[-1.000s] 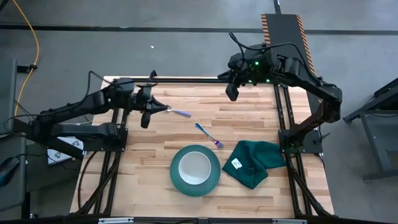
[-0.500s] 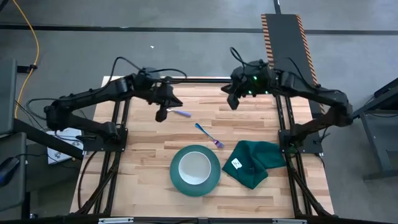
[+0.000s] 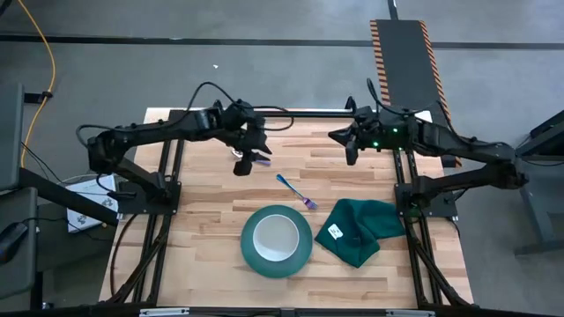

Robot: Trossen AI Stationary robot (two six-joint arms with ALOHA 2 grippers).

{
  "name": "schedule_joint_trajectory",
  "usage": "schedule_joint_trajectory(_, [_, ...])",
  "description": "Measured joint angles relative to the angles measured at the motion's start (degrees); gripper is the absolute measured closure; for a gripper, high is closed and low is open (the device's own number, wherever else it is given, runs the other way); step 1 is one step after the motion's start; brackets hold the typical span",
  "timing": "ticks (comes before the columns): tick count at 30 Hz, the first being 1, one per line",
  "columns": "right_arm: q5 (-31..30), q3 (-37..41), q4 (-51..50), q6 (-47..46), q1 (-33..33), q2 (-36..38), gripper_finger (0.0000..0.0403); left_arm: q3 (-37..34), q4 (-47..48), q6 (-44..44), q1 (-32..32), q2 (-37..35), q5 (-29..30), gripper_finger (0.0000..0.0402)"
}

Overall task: Set table place
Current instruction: Place the purple fork inside the white bowl

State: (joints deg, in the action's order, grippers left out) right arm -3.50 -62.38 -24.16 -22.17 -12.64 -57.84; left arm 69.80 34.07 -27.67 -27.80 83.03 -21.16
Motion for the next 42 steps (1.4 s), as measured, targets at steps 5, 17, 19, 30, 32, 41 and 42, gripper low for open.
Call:
schedule_joint_trajectory(5, [-1.4, 4.3, 1.4, -3.0, 0.2, 3.0, 0.0403, 0.0, -0.5, -2.9, 2.3, 3.8, 0.8, 0.0309])
schedule_joint_trajectory(17, [-0.9, 6.7, 3.9, -5.9, 0.3, 4.3, 0.0403, 10.3, 0.7, -6.4, 6.1, 12.8, 4.2, 0.0309])
schedule_joint_trajectory(19, [-0.9, 6.7, 3.9, -5.9, 0.3, 4.3, 0.0403, 12.5, 3.0, -6.6, 6.1, 15.2, 4.3, 0.0309])
schedule_joint_trajectory(30, [-1.1, 6.7, 3.5, -5.0, 0.3, 4.4, 0.0403, 16.9, 6.1, -10.3, 6.1, 21.2, 4.3, 0.0309])
schedule_joint_trajectory(32, [-2.4, 6.7, 2.2, -3.9, 0.3, 5.1, 0.0403, 16.9, 5.9, -10.9, 6.1, 21.3, 4.4, 0.0309])
schedule_joint_trajectory(41, [-8.5, 6.7, -2.1, -3.6, 0.4, 15.0, 0.0403, 16.7, 3.4, -10.6, 6.2, 23.4, 5.3, 0.0309])
schedule_joint_trajectory(42, [-8.5, 6.7, -2.2, -3.8, 0.4, 15.9, 0.0403, 16.9, 2.2, -10.5, 6.5, 23.8, 5.2, 0.0309])
